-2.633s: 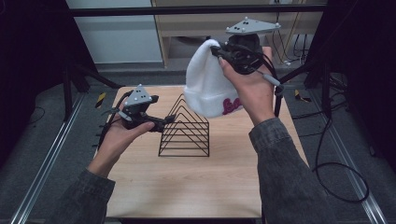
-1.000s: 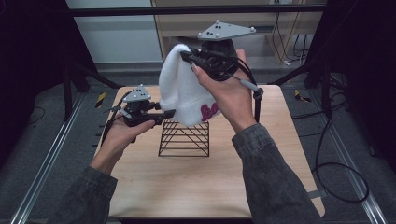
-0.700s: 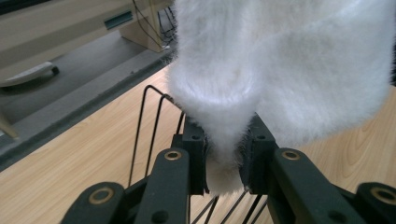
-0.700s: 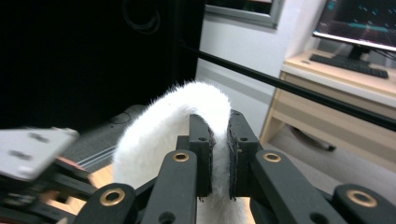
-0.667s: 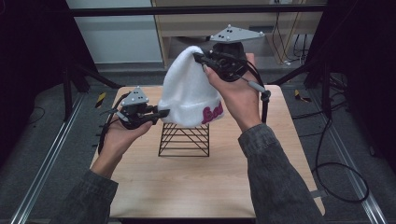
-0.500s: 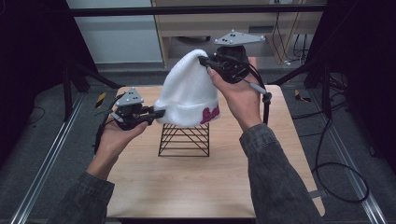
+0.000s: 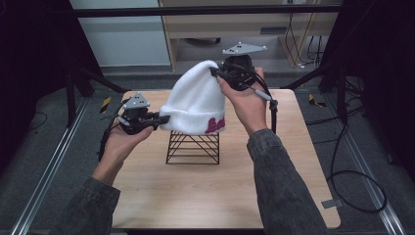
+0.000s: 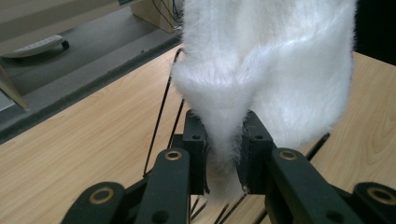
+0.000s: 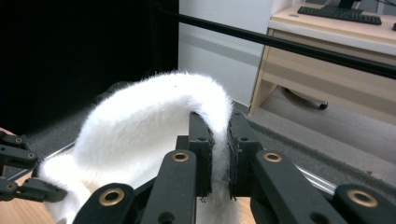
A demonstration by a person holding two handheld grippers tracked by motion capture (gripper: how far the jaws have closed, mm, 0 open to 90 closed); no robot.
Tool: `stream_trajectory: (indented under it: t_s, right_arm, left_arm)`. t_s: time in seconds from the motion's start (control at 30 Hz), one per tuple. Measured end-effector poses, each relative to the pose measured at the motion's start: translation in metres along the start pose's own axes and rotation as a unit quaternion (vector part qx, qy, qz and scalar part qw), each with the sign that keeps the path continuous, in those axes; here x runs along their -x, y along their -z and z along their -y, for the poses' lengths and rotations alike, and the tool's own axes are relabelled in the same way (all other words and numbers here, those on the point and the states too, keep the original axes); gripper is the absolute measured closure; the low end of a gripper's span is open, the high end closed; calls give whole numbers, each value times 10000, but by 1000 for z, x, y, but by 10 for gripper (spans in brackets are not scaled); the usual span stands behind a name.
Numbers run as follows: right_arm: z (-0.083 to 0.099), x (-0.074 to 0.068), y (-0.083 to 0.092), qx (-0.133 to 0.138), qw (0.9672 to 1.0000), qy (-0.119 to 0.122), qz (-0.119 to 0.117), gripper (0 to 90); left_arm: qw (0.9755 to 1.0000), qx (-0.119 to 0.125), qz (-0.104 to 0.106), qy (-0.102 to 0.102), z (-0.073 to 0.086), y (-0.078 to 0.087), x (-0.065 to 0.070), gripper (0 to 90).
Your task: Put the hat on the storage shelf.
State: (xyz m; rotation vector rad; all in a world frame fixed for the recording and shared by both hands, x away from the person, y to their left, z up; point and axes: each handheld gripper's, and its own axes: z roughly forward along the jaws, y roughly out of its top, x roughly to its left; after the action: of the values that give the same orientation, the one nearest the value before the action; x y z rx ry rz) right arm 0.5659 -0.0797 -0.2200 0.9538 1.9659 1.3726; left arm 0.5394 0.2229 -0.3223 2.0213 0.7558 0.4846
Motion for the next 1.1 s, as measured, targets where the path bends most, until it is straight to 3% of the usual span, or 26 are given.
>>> stream_trajectory:
  t_s: [0.4, 0.8, 0.93, 1.1]
  right_arm:
    - [14, -5, -14, -129, 9999, 12, -95, 827]
    - [22, -21, -9, -199, 9990, 265, -301, 826]
    - [26, -22, -11, -301, 9984, 375, -281, 825]
    - [35, -20, -13, -372, 9983, 332, -306, 825]
  left_arm:
    - [9995, 13, -220, 225, 18, -10, -17, 764]
    - [9995, -103, -224, 192, 33, -13, -20, 765]
    - [9994, -190, -242, 170, 37, -18, -20, 763]
    - [9994, -218, -209, 157, 43, -19, -20, 763]
